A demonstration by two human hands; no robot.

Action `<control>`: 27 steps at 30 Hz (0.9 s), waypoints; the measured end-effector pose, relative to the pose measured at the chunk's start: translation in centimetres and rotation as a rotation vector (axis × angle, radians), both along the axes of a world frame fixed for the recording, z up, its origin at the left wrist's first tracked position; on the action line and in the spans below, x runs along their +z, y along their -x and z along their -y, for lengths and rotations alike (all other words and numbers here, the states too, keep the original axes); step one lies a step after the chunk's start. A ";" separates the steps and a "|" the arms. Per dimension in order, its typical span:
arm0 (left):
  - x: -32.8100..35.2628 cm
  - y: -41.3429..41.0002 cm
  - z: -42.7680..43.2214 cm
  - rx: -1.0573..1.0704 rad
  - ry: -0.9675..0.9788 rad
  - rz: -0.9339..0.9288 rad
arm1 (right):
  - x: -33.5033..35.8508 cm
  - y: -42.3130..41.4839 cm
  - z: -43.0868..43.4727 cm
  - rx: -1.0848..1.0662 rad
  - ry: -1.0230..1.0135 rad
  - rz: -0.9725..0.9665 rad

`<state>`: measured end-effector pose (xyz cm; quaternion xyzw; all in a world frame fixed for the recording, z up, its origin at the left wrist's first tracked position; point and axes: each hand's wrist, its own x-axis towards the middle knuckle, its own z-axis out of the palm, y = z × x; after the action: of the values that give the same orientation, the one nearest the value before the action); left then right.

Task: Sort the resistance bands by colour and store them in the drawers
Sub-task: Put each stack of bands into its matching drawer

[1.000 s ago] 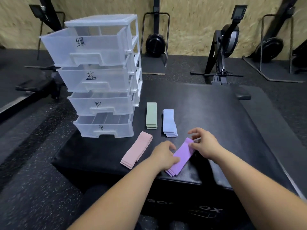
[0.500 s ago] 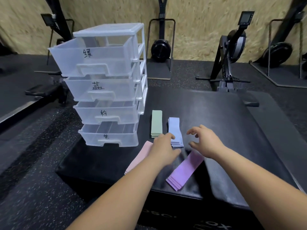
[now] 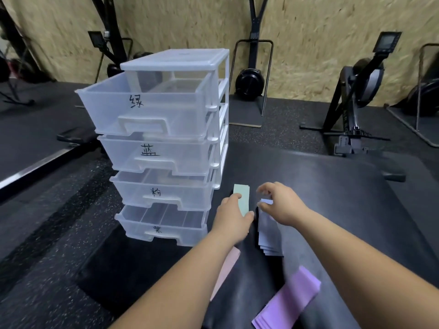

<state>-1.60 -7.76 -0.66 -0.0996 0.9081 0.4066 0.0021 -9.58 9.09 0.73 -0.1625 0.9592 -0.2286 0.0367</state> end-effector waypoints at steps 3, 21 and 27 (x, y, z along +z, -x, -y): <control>-1.3 1.6 -0.4 0.030 -0.018 0.044 | -0.9 2.6 1.3 0.013 -0.066 0.023; -4.5 5.1 0.2 0.160 0.106 0.125 | -4.2 7.3 5.2 0.017 0.052 0.079; -1.6 2.3 -0.3 0.134 -0.066 -0.002 | -0.6 3.0 3.5 0.051 0.266 0.001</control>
<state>-3.87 -7.42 -2.24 -0.1596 0.8855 0.4359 -0.0227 -12.53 5.61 0.13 -0.1903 0.9159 -0.3527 0.0211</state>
